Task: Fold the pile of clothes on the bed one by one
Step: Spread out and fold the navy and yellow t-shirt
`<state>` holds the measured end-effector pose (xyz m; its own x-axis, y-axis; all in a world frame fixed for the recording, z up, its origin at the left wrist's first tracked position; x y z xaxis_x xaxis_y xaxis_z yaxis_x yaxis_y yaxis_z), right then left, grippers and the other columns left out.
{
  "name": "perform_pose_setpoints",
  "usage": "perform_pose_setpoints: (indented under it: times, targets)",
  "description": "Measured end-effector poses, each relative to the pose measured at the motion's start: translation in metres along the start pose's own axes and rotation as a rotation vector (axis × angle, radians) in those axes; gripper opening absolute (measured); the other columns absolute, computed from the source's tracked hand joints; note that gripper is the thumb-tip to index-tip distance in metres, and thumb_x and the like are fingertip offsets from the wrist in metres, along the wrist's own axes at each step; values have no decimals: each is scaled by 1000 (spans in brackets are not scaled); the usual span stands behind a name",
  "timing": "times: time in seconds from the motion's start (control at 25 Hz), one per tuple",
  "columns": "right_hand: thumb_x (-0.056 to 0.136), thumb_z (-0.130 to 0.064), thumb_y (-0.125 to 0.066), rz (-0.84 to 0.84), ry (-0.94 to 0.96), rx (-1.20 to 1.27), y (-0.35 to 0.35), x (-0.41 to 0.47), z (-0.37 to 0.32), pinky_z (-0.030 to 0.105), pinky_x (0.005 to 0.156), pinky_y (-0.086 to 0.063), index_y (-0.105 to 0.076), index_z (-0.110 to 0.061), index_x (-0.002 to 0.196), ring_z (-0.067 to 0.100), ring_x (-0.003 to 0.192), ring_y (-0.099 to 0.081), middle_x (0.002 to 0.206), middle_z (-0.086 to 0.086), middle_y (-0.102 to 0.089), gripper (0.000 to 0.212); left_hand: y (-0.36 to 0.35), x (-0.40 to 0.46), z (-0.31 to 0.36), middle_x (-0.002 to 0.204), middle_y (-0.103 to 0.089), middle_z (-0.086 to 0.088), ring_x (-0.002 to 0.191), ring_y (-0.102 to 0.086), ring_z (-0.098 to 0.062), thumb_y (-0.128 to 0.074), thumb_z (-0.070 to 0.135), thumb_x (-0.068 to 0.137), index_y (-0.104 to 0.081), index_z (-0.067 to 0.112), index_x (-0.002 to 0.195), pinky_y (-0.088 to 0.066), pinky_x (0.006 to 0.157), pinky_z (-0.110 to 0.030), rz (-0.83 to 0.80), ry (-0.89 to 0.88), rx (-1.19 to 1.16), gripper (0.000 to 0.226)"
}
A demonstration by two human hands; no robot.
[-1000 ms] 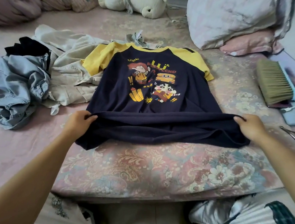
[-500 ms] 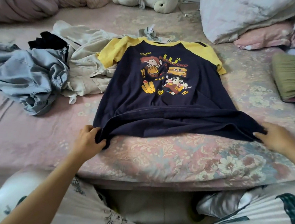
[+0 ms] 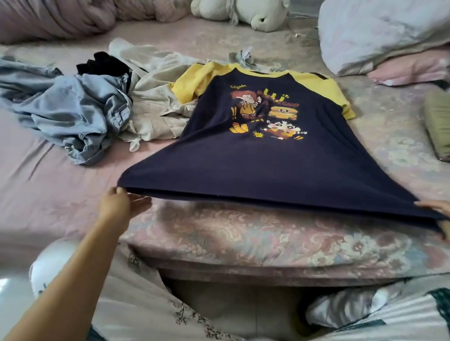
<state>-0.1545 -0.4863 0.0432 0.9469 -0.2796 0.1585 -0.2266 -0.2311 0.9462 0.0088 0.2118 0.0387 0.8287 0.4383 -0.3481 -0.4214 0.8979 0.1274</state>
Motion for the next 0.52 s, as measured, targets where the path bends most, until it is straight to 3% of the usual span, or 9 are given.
perform_pose_setpoints:
  times: [0.04, 0.12, 0.2, 0.32, 0.4, 0.48, 0.52]
  targets:
    - [83, 12, -45, -21, 5, 13, -3, -10, -3, 8, 62, -47, -64, -25, 110, -1, 75, -63, 101, 8, -63, 50, -8, -4, -9, 88, -59, -19, 70, -62, -30, -32, 1, 99, -48, 0, 103, -56, 61, -37, -61, 72, -71, 17]
    - [78, 2, -52, -84, 12, -128, -17, -20, -18, 22, 66, -44, -61, -20, 108, 15, 76, -60, 95, 3, -53, 39, -18, -7, -21, 81, -57, -16, 64, -59, -26, -37, -7, 93, -52, 3, 87, -55, 51, -30, -121, 49, 32, 19]
    - [65, 0, -75, -160, 61, -349, -28, -28, -32, 39, 60, -48, -58, -22, 105, 35, 69, -57, 90, 4, -47, 49, -26, -12, -19, 71, -55, -12, 57, -54, -21, -49, -8, 88, -53, 1, 82, -48, 46, -28, -194, -81, 240, 12]
    - [48, 4, -87, -147, 202, -475, -23, -27, -71, 40, 47, -45, -64, -4, 77, 36, 58, -57, 71, 14, -54, 38, -20, -17, -9, 65, -52, -5, 58, -49, -21, -55, -7, 80, -51, 4, 86, -39, 49, -30, -197, -285, 561, 13]
    - [55, 9, -82, -34, 190, -424, -9, -23, -84, 40, 46, -45, -59, -2, 70, 36, 55, -57, 64, 16, -53, 30, -11, -15, -1, 68, -56, -9, 63, -55, -30, -53, -9, 78, -50, 6, 87, -43, 56, -38, -146, -339, 598, 18]
    - [75, 4, -67, 151, 0, -331, 19, -17, -62, 42, 50, -48, -55, -4, 88, 38, 57, -57, 68, 22, -56, 18, 5, -12, 8, 71, -58, -10, 63, -58, -31, -52, -11, 77, -50, 11, 91, -48, 62, -45, -60, -407, 568, 26]
    - [82, -2, -59, 115, -103, -286, 25, -16, -47, 42, 52, -48, -52, -10, 98, 37, 58, -57, 71, 21, -58, 19, 13, -9, 9, 72, -58, -7, 63, -58, -29, -52, -11, 77, -48, 15, 94, -47, 64, -44, -25, -436, 561, 32]
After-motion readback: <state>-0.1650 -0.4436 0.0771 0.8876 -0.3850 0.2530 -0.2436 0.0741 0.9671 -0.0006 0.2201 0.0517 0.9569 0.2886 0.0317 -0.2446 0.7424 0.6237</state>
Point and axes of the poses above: each hand's wrist, its own x-axis towards the middle knuckle, its own y-axis out of the back of the hand, z = x × y, the point moved 6 cm from there along x, towards the middle knuckle
